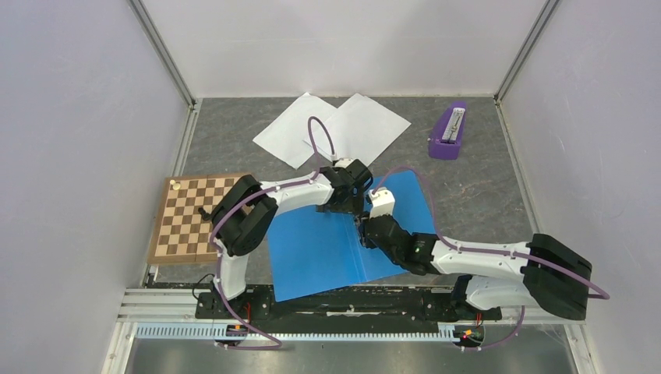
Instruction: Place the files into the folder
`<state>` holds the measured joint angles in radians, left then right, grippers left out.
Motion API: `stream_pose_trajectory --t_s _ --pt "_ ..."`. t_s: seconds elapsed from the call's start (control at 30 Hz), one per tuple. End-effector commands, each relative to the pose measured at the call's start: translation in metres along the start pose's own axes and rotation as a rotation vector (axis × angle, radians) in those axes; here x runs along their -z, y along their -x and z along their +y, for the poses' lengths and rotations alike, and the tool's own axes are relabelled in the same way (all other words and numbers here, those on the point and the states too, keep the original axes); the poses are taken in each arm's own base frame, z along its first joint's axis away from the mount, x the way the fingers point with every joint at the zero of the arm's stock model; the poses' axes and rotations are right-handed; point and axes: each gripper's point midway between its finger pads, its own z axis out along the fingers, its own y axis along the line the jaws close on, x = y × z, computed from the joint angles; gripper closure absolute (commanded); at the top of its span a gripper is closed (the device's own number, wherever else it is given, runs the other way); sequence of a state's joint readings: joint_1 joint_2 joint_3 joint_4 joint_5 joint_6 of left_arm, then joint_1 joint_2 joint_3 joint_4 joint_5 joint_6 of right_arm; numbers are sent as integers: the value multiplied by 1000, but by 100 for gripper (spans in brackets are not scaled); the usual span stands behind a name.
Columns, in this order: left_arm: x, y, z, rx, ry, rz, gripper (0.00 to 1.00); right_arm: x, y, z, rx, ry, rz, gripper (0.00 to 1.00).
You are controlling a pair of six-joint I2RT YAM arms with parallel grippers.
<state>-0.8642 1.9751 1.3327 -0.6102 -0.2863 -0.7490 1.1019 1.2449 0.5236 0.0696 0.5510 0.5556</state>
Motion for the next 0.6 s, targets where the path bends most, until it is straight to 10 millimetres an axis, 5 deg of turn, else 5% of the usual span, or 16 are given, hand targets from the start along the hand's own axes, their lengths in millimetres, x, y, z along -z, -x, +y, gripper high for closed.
stream_pose_trajectory --t_s 0.0,0.57 --pt "-31 -85 -16 -101 -65 255 5 9 -4 -9 5 0 1 64" --pt "7 -51 -48 -179 -168 184 7 32 -7 -18 -70 74 -47 63"
